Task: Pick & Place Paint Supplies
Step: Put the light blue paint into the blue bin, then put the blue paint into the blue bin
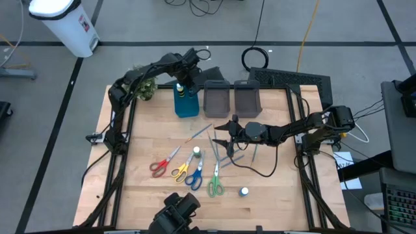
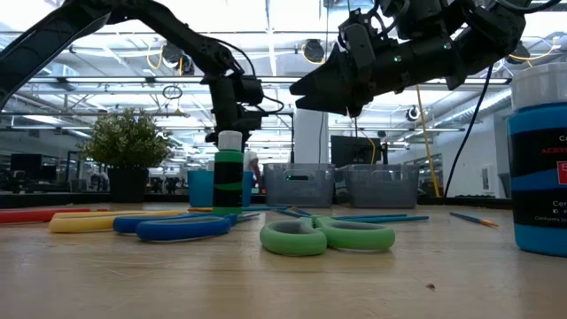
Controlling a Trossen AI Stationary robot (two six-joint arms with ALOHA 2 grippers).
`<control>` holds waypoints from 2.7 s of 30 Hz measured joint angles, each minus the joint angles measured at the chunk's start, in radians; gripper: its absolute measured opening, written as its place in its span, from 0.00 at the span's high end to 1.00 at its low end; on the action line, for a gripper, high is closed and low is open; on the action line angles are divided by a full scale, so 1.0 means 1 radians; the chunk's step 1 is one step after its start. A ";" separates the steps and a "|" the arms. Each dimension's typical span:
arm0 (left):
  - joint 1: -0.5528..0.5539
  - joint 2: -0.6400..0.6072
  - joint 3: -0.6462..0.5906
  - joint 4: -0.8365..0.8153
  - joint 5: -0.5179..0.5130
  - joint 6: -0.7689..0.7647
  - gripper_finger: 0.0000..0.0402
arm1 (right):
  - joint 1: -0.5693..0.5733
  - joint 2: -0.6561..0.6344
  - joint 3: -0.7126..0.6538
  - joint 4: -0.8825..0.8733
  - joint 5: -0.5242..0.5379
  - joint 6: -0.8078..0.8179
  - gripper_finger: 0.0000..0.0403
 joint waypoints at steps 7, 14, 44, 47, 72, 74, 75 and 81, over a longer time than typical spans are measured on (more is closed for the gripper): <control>-0.004 -0.001 -0.007 0.013 -0.003 -0.003 0.63 | 0.000 0.000 0.000 0.000 0.000 0.000 0.36; -0.014 -0.001 -0.007 0.011 -0.081 -0.019 0.25 | 0.000 0.000 0.000 0.000 0.000 0.000 0.36; -0.170 -0.691 -0.289 0.167 0.194 0.083 0.01 | 0.000 0.000 0.000 -0.040 0.000 -0.027 0.36; -0.203 -0.797 -0.484 0.313 0.193 0.066 0.01 | 0.000 0.000 0.000 -0.040 -0.005 -0.019 0.36; -0.246 -1.546 -1.430 0.965 0.276 -0.169 0.01 | 0.013 -0.313 -0.001 -0.550 -0.102 0.005 0.36; -0.256 -1.564 -1.436 0.963 0.291 -0.154 0.01 | 0.033 -0.387 -0.001 -0.660 -0.133 0.048 0.36; -0.263 -1.568 -1.436 0.966 0.291 -0.148 0.01 | 0.043 -0.419 -0.001 -0.705 -0.159 0.070 0.36; -0.270 -1.566 -1.436 0.974 0.288 -0.149 0.01 | 0.159 -0.560 -0.001 -0.902 -0.235 0.199 0.36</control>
